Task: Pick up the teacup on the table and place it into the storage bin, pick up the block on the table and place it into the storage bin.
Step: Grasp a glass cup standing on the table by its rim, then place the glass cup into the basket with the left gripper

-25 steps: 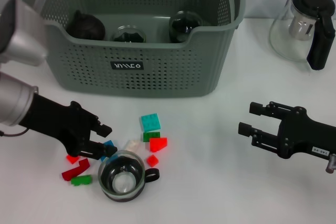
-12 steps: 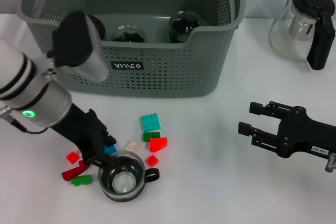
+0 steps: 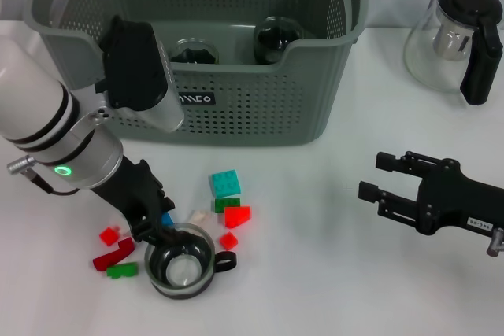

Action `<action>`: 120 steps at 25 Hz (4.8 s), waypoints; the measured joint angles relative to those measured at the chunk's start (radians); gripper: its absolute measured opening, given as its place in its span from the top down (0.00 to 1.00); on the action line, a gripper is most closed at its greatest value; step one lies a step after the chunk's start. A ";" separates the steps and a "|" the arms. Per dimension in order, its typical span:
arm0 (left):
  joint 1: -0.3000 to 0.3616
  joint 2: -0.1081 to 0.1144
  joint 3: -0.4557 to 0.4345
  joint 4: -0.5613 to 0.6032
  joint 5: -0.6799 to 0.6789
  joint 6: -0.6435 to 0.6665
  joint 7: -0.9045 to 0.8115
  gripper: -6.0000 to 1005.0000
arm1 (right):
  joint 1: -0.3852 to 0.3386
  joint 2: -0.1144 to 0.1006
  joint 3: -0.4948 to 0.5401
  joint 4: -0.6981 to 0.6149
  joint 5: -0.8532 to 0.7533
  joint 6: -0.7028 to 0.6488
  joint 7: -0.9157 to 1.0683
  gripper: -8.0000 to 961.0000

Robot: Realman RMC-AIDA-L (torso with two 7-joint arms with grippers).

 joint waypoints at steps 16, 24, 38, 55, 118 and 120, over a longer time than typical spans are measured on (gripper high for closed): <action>-0.002 0.000 0.023 0.024 0.040 -0.018 -0.027 0.52 | 0.000 0.000 0.000 0.001 0.002 0.004 0.000 0.33; -0.008 0.000 0.049 -0.013 0.043 -0.056 -0.040 0.57 | 0.000 0.000 0.000 0.001 0.003 0.007 -0.001 0.33; -0.017 0.001 0.060 -0.033 0.052 -0.074 -0.065 0.66 | 0.000 0.000 0.000 0.001 0.001 0.009 -0.002 0.33; -0.019 0.007 -0.042 0.006 -0.006 -0.007 0.001 0.96 | -0.001 -0.001 0.000 0.001 0.003 0.009 -0.006 0.33; -0.420 0.099 -0.099 -0.473 0.145 -0.817 -0.291 0.91 | 0.028 0.012 0.000 0.008 0.008 0.049 -0.012 0.33; -0.417 0.108 -0.096 -0.478 0.145 -0.798 -0.289 0.91 | 0.027 0.012 0.000 0.008 0.008 0.049 -0.012 0.33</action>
